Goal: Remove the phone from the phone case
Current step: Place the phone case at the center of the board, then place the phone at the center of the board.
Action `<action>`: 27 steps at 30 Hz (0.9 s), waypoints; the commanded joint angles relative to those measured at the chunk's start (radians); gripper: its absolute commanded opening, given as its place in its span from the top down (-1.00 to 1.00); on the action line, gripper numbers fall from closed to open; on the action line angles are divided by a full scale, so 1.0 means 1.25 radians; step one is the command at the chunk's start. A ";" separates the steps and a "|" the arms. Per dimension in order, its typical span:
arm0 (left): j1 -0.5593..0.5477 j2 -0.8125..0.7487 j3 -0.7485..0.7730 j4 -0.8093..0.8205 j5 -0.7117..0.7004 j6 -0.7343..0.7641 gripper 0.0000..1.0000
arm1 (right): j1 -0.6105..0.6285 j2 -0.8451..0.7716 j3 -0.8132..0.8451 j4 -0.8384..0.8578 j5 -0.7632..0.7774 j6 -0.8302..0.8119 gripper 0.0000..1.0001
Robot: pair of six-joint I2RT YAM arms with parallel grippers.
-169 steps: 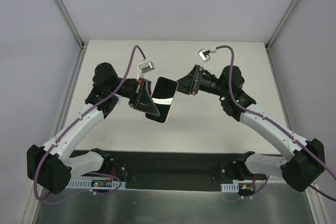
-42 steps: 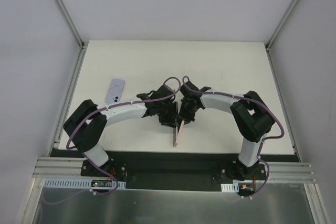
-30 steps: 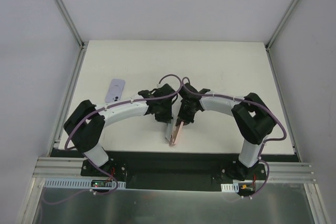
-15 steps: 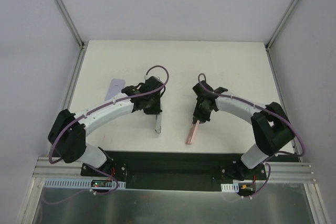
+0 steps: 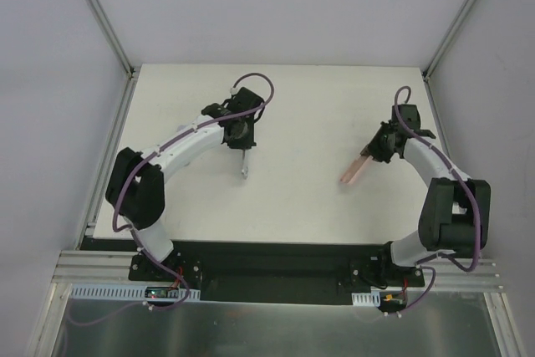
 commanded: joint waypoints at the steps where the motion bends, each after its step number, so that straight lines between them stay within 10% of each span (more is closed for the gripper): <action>1: -0.001 0.069 0.121 -0.016 -0.066 0.040 1.00 | -0.095 0.089 0.024 0.037 -0.055 -0.054 0.47; 4: -0.004 0.134 0.195 -0.028 -0.088 0.046 1.00 | -0.148 0.086 0.005 0.030 -0.028 -0.048 -0.28; 7: -0.016 0.182 0.255 -0.039 -0.141 0.056 1.00 | -0.158 0.029 0.012 -0.037 0.083 -0.057 -0.59; 17: -0.053 0.380 0.465 -0.077 -0.193 0.076 1.00 | -0.148 -0.323 -0.083 -0.175 0.084 -0.038 -0.63; 27: -0.071 0.428 0.590 -0.098 -0.050 0.067 -0.30 | -0.131 -0.554 -0.146 -0.327 0.081 -0.083 -0.65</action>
